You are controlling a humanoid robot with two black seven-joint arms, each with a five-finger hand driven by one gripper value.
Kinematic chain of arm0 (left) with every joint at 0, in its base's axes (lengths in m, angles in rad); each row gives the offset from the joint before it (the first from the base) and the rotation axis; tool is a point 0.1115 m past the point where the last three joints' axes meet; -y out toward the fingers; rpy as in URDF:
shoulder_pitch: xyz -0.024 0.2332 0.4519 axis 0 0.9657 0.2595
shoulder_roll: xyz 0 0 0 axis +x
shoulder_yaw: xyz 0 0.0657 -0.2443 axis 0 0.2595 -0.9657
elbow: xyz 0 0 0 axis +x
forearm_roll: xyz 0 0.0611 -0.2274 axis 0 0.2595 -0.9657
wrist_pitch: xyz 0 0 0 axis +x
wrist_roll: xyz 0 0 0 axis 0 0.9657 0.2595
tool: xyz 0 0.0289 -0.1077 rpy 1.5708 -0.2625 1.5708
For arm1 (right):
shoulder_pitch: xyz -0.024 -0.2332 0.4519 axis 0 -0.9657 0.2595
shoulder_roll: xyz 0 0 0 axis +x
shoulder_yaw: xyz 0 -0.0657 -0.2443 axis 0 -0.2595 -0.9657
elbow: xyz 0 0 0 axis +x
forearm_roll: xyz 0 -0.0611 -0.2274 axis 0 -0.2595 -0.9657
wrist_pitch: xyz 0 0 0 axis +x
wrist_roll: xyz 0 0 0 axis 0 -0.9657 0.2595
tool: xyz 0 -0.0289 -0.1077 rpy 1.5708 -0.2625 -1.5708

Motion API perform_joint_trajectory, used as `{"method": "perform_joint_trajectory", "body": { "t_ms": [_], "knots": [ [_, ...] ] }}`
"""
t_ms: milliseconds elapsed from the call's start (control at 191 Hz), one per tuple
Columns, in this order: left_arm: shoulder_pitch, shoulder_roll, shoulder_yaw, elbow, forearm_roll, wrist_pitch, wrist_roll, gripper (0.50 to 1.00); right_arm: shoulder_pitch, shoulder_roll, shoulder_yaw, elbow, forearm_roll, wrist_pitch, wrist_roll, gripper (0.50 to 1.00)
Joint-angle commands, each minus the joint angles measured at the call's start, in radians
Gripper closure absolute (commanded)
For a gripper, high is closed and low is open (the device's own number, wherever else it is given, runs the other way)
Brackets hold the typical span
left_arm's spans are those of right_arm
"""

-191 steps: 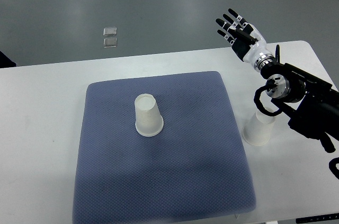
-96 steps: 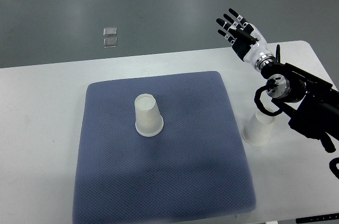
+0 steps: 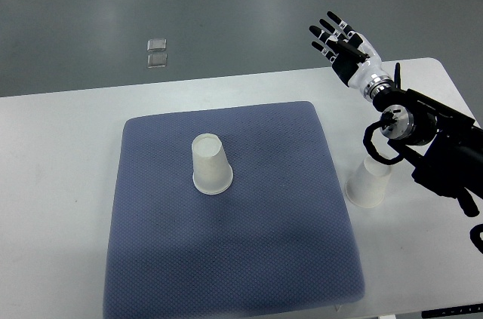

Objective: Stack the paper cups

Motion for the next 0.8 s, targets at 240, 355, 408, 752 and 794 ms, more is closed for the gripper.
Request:
{"method": "perform_joint_trajectory", "body": {
  "t_ms": [240, 355, 408, 752, 794],
  "knots": [
    [0.0, 0.0, -0.001, 0.0, 0.0, 0.0, 0.0, 0.5, 0.032, -0.01, 0.0, 0.009, -0.001, -0.006, -0.001, 0.587],
    [0.001, 0.0, -0.001, 0.0, 0.0, 0.0, 0.0, 0.5, 0.034, -0.023, 0.0, 0.014, -0.001, -0.007, -0.001, 0.587],
    [0.0, 0.0, -0.001, 0.0, 0.0, 0.0, 0.0, 0.5, 0.035, -0.025, 0.0, 0.014, -0.002, -0.009, -0.003, 0.587],
    [0.0, 0.0, -0.001, 0.0, 0.0, 0.0, 0.0, 0.5, 0.072, -0.106, -0.023, 0.034, -0.117, 0.008, -0.01, 0.587],
    [0.0, 0.0, 0.001, 0.0, 0.0, 0.002, 0.0, 0.5, 0.074, -0.129, -0.023, 0.05, -0.162, 0.008, -0.011, 0.587]
  ]
}}
